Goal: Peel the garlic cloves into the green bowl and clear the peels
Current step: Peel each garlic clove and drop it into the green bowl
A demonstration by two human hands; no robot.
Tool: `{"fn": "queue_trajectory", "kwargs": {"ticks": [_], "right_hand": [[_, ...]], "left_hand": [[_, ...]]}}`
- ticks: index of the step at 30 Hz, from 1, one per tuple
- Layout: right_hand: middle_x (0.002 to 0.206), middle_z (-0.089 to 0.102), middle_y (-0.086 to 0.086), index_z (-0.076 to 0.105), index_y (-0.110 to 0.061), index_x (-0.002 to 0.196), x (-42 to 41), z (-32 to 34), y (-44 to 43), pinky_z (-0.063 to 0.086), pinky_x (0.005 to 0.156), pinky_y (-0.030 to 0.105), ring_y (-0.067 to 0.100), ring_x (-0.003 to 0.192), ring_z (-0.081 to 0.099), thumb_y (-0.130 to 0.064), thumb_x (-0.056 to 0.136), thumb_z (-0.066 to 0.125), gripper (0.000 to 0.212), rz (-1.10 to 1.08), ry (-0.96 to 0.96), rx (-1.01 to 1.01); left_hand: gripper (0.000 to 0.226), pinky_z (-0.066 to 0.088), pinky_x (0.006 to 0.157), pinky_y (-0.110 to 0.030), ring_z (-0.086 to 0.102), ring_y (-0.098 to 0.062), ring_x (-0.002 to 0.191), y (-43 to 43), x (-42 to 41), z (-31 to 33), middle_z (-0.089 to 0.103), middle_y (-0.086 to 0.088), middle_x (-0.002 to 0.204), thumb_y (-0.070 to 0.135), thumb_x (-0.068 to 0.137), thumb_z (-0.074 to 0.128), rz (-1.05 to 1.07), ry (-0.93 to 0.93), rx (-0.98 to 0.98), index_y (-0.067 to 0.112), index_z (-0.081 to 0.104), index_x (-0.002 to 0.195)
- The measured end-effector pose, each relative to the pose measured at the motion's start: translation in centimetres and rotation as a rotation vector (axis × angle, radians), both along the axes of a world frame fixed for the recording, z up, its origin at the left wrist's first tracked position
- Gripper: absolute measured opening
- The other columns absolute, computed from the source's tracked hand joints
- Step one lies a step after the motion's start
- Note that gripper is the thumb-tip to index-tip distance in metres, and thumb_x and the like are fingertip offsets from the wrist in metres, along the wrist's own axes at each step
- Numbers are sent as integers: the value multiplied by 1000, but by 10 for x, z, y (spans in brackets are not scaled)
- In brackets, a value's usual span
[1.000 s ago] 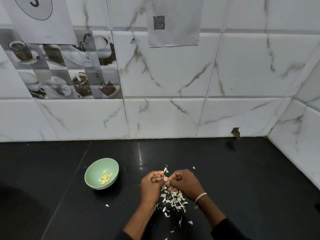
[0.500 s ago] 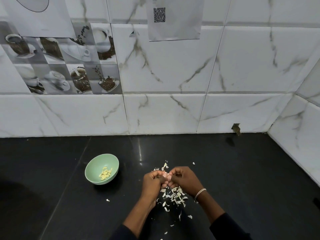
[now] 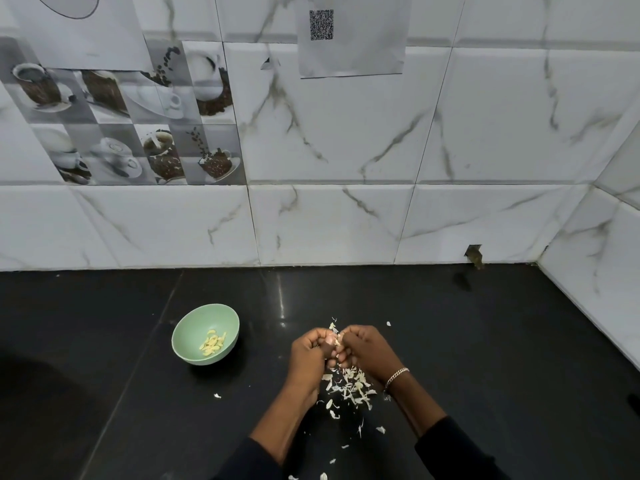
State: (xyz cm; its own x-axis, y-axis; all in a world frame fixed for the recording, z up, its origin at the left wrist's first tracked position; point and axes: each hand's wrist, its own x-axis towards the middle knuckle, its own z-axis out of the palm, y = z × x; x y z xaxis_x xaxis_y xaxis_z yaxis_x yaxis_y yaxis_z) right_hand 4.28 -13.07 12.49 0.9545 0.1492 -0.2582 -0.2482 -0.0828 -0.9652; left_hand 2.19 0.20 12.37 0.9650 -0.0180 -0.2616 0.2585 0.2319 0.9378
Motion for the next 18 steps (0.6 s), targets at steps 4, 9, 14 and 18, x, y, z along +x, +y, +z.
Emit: {"fn": "queue_trajectory", "kwargs": {"ticks": [4,9,14,18], "right_hand": [[67,61,17,57,-2,72,-1,1,-1,49,47,25,22,53,58,-1,98,36,33,-28,32,85],[58,52,13,55,-3,72,-3,5,-7,46,43,27,25,45,55,-10,100,33,36,-129,78,140],[68,66,20,58,1,84,-2,1,-16,53,50,27,23,53,64,-1,88,69,12,-119,-111,-51],[72,70,18,63,4,93,-5,4,-21,52,47,26,22,52,65,-2,88,72,11,-132,-106,-64]], "left_hand": [[18,49,56,-23,57,-18,61,-1,0,5,64,-15,74,-5,100,49,-5,68,-114,-1,64,92],[17,51,59,-19,61,-11,66,1,1,12,66,-8,76,-5,100,49,8,97,-188,0,65,100],[16,53,59,-17,65,-11,69,3,2,12,69,-12,80,-6,99,49,15,118,-218,-7,64,106],[16,52,62,-21,64,-12,71,6,2,10,68,-11,81,0,101,50,22,136,-215,-3,65,107]]}}
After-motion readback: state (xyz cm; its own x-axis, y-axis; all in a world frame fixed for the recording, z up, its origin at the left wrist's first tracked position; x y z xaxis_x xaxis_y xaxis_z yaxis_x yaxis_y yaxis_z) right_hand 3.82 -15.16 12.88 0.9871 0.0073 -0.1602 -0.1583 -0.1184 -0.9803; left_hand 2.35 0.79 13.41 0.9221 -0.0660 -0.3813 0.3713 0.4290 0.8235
